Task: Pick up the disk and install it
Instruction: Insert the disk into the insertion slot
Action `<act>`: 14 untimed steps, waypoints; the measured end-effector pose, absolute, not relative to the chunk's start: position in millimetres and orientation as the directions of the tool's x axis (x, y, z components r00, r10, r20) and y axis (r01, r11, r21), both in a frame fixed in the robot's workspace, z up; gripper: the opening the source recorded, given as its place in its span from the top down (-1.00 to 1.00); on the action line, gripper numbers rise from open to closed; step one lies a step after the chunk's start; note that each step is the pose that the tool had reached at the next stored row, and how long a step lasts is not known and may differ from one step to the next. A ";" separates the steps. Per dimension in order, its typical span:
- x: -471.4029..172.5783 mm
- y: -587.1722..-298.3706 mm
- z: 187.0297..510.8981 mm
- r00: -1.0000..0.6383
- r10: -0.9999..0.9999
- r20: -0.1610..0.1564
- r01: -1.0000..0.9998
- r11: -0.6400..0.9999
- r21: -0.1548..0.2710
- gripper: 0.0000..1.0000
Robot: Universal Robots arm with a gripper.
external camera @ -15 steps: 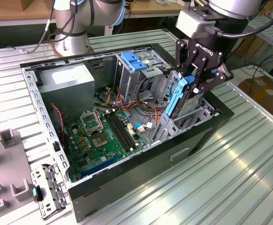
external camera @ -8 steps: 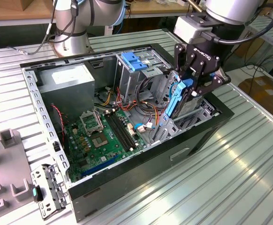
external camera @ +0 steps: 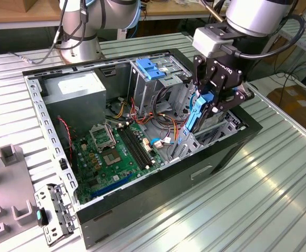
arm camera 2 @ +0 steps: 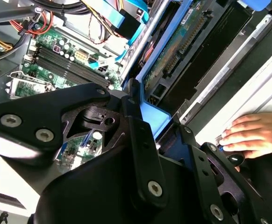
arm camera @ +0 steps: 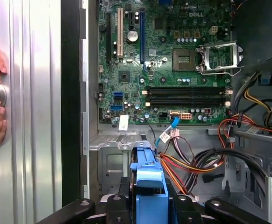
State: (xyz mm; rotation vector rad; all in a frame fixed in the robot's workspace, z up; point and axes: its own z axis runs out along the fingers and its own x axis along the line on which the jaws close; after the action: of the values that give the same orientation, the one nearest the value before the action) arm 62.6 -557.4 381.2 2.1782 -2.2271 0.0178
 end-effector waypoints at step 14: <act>62.5 -557.4 372.7 -0.022 -0.999 0.027 -1.000 0.022 0.009 0.26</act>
State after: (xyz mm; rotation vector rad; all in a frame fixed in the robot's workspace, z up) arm 62.5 -557.4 372.7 2.1790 -2.2278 0.0198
